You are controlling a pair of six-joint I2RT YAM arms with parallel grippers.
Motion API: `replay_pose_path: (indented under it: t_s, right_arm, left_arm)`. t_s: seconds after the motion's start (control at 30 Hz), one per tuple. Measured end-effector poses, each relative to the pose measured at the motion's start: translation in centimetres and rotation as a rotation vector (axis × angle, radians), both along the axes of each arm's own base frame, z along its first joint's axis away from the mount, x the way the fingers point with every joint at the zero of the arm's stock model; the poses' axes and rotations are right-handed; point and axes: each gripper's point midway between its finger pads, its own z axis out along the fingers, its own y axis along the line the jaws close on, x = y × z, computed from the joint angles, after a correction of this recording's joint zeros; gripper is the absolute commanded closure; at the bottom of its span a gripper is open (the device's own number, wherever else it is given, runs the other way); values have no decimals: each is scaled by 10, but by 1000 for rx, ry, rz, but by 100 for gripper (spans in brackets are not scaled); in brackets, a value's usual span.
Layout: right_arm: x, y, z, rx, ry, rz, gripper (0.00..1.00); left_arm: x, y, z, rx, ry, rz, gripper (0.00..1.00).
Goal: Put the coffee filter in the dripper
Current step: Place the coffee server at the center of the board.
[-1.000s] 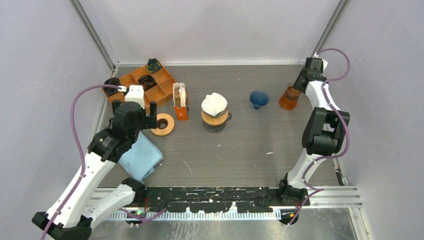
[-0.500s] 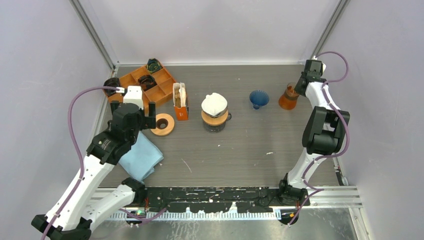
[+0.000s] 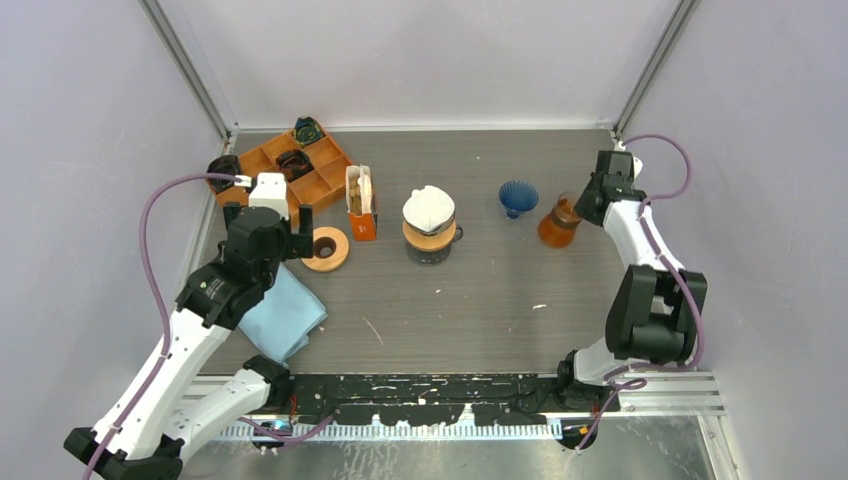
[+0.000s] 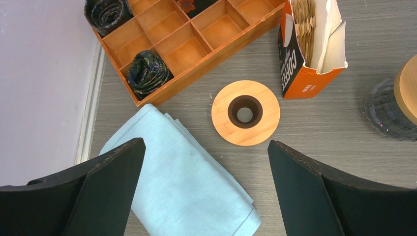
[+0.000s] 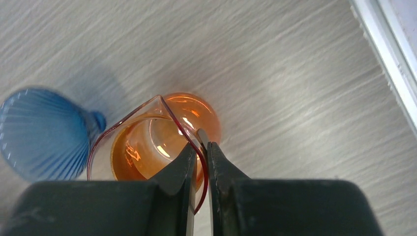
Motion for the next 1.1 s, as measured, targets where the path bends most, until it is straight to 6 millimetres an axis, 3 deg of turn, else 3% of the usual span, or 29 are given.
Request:
replay_pose_path:
  t_s: [0.3, 0.37, 0.7, 1.1]
  right_arm:
    - [-44, 58, 40, 4, -88, 115, 99]
    - [-50, 81, 46, 2, -109, 179, 99]
    - [-112, 171, 41, 5, -85, 487, 99]
    - [-157, 265, 48, 33, -130, 877, 99]
  left_arm:
    - [2, -3, -5, 1, 12, -6, 1]
    - [3, -3, -5, -2, 9, -7, 1]
    - [4, -5, -6, -20, -12, -14, 1]
    - [6, -4, -7, -17, -8, -5, 1]
